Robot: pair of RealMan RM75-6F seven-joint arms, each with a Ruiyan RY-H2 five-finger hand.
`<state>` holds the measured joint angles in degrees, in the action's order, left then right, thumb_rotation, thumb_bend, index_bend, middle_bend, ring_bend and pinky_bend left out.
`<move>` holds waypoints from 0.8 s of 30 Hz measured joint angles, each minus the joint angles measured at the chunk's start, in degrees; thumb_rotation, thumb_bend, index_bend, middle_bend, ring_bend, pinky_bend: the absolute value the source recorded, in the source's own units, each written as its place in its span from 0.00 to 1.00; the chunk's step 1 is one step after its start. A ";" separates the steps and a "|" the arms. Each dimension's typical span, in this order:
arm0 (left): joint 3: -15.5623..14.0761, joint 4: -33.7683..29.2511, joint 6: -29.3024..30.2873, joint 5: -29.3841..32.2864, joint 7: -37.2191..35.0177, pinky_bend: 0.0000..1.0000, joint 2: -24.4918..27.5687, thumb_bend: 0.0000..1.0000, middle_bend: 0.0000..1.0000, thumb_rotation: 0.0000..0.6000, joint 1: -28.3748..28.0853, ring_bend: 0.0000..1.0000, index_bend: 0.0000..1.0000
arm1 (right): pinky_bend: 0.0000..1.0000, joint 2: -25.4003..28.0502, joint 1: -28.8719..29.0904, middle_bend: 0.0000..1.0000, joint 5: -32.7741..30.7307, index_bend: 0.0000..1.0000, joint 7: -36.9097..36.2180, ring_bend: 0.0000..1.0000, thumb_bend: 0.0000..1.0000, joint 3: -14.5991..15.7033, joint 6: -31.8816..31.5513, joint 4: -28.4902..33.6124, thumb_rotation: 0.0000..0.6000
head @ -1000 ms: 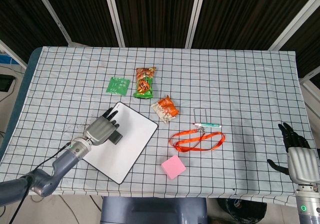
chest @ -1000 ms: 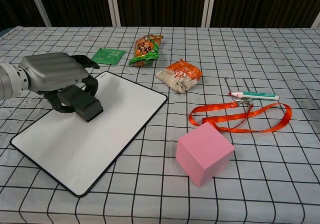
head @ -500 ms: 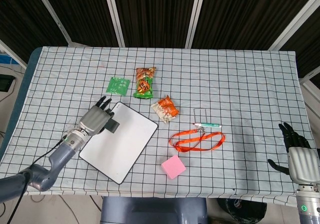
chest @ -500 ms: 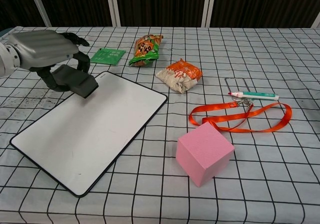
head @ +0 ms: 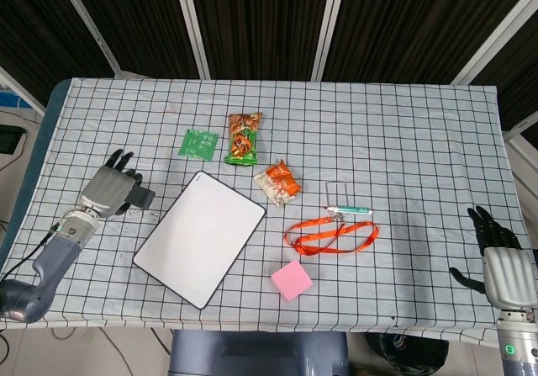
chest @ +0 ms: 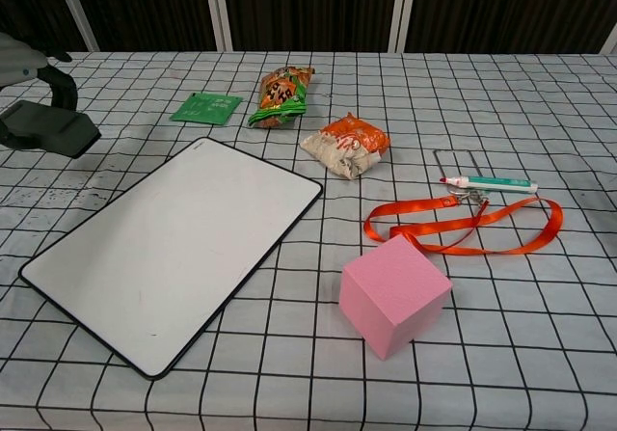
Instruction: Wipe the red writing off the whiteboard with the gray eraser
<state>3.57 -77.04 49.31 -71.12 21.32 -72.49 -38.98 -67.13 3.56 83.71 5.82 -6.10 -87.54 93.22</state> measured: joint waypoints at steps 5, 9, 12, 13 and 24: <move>-1.15 2.99 -1.50 -0.67 -4.21 0.00 -0.55 0.32 0.38 1.00 0.70 0.00 0.39 | 0.22 -0.03 -0.01 0.10 -0.05 0.01 0.08 0.20 0.13 -0.03 -0.03 0.05 1.00; -2.03 6.38 -2.52 -1.46 -6.48 0.00 -1.71 0.32 0.38 1.00 1.12 0.00 0.37 | 0.22 0.00 -0.03 0.10 -0.10 0.01 -0.06 0.20 0.13 -0.03 0.00 0.05 1.00; -2.55 8.60 -3.08 -2.15 -8.37 0.00 -2.82 0.31 0.37 1.00 1.37 0.00 0.35 | 0.22 0.04 0.00 0.10 -0.09 0.01 -0.14 0.20 0.13 -0.04 0.05 0.05 1.00; -2.72 9.21 -3.21 -2.43 -8.76 0.00 -3.14 0.31 0.36 1.00 1.42 0.00 0.34 | 0.22 0.04 0.00 0.10 -0.09 0.01 -0.14 0.20 0.13 -0.03 0.06 0.04 1.00; -4.15 13.62 -4.00 -4.35 -8.82 0.00 -5.65 0.16 0.25 1.00 1.66 0.00 0.21 | 0.22 0.03 -0.02 0.10 -0.12 0.01 -0.08 0.20 0.13 -0.08 -0.02 0.07 1.00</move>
<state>-0.58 -63.42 45.32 -75.48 12.49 -78.14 -37.33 -67.10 3.53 83.59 5.74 -6.17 -87.56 93.30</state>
